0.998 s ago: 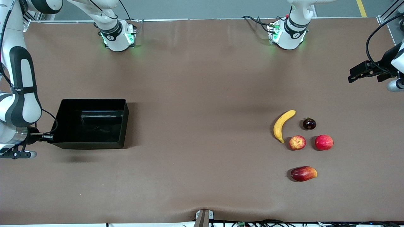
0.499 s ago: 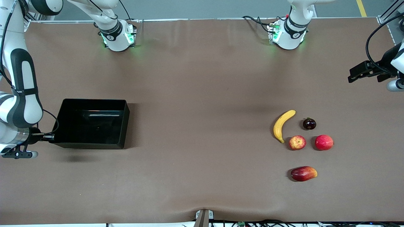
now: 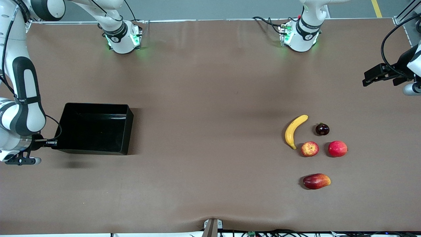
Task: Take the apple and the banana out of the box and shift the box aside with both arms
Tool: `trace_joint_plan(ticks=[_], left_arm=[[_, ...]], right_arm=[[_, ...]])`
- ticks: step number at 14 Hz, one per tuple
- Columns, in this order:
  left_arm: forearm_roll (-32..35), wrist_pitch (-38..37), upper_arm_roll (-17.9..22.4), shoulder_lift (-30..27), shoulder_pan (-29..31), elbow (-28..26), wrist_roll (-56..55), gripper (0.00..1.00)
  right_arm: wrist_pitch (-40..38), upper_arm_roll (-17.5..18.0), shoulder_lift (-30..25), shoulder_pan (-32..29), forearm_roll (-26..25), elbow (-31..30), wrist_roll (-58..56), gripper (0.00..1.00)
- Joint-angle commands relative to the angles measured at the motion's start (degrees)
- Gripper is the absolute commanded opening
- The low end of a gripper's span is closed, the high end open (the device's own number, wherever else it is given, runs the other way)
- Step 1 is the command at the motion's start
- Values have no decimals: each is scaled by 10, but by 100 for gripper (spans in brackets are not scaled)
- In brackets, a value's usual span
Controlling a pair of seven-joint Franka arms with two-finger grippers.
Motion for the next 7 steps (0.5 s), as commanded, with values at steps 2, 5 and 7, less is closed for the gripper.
trace_joint_plan(ticks=[2, 5, 7], left_arm=[[-3, 1, -1, 0, 1, 2, 4, 100], [-3, 1, -1, 0, 0, 2, 4, 100], [-3, 1, -1, 0, 0, 2, 5, 100]], right_arm=[[20, 1, 5, -3, 8, -4, -19, 5], [20, 0, 5, -4, 8, -3, -19, 26], [19, 0, 4, -4, 8, -3, -20, 44]])
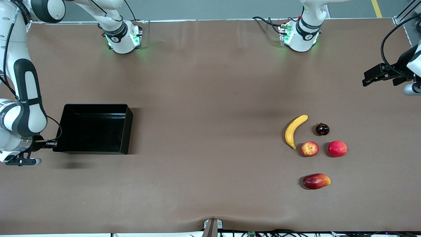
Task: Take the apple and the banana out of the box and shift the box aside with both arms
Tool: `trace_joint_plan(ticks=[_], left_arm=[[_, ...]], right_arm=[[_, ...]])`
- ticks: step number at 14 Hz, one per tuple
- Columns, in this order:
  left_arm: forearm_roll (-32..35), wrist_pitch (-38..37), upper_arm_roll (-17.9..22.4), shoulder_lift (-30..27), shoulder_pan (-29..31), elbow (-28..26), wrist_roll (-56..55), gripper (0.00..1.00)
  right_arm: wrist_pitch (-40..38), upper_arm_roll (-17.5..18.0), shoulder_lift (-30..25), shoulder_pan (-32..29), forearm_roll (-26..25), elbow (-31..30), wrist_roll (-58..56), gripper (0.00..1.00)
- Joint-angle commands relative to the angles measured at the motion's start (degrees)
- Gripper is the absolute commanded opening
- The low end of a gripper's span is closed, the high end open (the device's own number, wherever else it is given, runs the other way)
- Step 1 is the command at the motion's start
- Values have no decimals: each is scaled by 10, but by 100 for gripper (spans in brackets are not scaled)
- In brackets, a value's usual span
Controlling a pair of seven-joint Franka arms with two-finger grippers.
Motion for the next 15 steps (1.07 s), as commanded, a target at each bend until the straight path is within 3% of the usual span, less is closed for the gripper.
trace_joint_plan(ticks=[1, 3, 5, 10, 15], left_arm=[[-2, 1, 0, 0, 1, 2, 5, 100], [-3, 1, 0, 0, 1, 2, 4, 100], [-3, 1, 0, 0, 0, 2, 5, 100], [-3, 1, 0, 0, 0, 2, 4, 100], [-3, 1, 0, 0, 1, 2, 5, 100]], right_arm=[[4, 0, -3, -4, 8, -2, -14, 52], [2, 0, -4, -2, 8, -2, -14, 69], [-3, 0, -7, 0, 8, -2, -14, 77], [-22, -1, -30, 16, 6, -1, -5, 86], [-76, -2, -73, 38, -17, 1, 25, 86]])
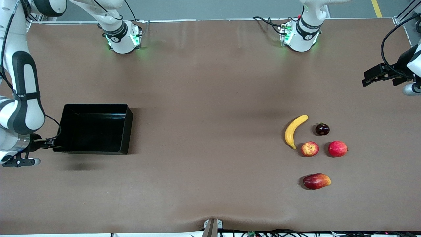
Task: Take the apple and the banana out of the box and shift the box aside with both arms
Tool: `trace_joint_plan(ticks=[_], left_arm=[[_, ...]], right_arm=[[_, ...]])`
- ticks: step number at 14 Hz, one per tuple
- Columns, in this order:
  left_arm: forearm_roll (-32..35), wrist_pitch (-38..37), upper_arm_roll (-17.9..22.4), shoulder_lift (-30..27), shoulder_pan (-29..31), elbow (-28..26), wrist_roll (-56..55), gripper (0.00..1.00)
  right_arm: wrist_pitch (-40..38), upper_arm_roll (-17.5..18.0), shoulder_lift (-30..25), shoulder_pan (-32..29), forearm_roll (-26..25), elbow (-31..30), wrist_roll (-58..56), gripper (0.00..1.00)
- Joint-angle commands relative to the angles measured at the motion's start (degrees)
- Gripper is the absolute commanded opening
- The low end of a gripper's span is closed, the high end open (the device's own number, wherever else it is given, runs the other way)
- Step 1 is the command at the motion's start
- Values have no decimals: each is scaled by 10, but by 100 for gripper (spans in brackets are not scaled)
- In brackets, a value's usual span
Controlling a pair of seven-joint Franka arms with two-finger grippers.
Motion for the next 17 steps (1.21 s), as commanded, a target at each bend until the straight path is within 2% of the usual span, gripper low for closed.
trace_joint_plan(ticks=[1, 3, 17], left_arm=[[-3, 1, 0, 0, 3, 2, 6, 100], [-2, 1, 0, 0, 3, 2, 6, 100], [-2, 1, 0, 0, 4, 2, 11, 100]], right_arm=[[-37, -2, -41, 15, -14, -8, 26, 86], [-55, -2, -63, 23, -32, -6, 42, 86], [-131, 9, -193, 67, -29, 8, 47, 88]])
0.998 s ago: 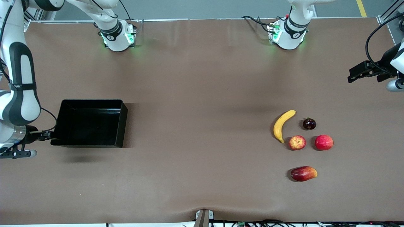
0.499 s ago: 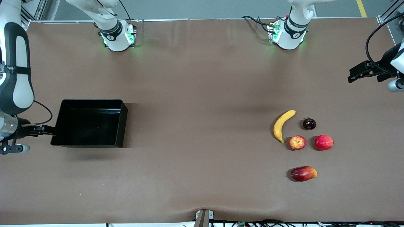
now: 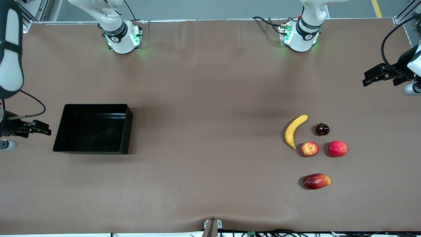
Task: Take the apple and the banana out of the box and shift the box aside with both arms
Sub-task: 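Open the right gripper and lift it off the box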
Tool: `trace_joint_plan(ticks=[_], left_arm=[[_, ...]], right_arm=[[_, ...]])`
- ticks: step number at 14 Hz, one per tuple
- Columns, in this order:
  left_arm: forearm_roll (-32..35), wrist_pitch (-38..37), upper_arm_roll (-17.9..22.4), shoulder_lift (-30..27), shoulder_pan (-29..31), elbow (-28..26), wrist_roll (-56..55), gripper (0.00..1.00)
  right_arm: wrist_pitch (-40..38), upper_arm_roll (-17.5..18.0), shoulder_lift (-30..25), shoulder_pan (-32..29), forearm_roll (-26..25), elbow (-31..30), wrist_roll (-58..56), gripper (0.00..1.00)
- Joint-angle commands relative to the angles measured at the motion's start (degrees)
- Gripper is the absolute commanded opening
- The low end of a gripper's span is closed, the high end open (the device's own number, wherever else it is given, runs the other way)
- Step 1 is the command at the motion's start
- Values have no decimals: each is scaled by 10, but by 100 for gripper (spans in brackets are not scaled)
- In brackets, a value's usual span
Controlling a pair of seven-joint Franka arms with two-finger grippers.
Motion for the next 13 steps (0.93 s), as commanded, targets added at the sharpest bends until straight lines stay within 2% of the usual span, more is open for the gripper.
trace_joint_plan(ticks=[1, 5, 7, 11, 13], left_arm=[[-2, 1, -1, 0, 4, 2, 10, 100], [-3, 1, -1, 0, 2, 2, 5, 100], [-2, 1, -1, 0, 4, 2, 10, 100], [-2, 1, 1, 0, 4, 2, 12, 100], [-2, 1, 1, 0, 4, 2, 13, 100]], right_arm=[[-12, 6, -31, 5, -7, -2, 13, 89], [-12, 15, -54, 16, -7, 14, 13, 90], [-13, 23, -62, 20, -7, 28, 11, 97], [-58, 42, -72, 21, -16, 70, 12, 100], [-65, 43, -91, 22, -16, 71, 12, 100]])
